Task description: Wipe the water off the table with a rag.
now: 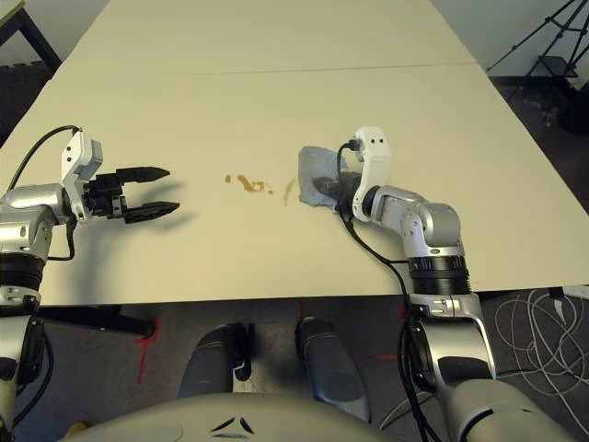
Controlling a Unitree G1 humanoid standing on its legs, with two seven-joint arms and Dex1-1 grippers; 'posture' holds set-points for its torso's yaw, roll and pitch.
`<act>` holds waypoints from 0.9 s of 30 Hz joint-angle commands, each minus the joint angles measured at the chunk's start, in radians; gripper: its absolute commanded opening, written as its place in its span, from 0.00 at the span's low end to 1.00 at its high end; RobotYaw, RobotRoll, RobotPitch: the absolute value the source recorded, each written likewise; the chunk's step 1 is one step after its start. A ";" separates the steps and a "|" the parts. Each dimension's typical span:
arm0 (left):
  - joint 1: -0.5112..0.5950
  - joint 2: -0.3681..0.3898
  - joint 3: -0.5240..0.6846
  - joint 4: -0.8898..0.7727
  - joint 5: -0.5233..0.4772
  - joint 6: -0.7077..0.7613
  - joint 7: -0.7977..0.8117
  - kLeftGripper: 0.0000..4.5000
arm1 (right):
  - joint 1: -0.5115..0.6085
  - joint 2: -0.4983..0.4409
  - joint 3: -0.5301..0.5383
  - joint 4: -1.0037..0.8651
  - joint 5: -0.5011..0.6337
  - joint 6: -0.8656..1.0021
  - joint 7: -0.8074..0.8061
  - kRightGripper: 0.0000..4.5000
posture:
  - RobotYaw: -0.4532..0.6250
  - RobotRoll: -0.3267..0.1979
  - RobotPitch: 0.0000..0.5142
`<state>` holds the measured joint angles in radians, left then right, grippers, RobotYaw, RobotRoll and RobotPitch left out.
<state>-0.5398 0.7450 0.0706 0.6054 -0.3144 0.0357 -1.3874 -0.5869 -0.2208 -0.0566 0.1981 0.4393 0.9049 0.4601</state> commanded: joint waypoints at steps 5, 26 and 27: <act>0.034 0.004 0.015 -0.030 -0.004 0.000 0.015 1.00 | -0.019 0.112 0.152 0.053 -0.032 0.008 0.056 0.05 | 0.26 0.62 0.27; 0.094 -0.010 0.031 -0.104 -0.017 0.028 0.049 1.00 | -0.129 0.264 0.270 0.228 -0.144 -0.140 0.147 0.05 | 0.29 0.62 0.28; 0.094 -0.011 0.031 -0.104 -0.017 0.028 0.049 1.00 | -0.133 0.259 0.263 0.234 -0.145 -0.145 0.147 0.05 | 0.29 0.62 0.28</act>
<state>-0.4581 0.7362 0.0992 0.5184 -0.3249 0.0564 -1.3402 -0.7185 0.0378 0.2040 0.3948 0.3072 0.7632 0.6057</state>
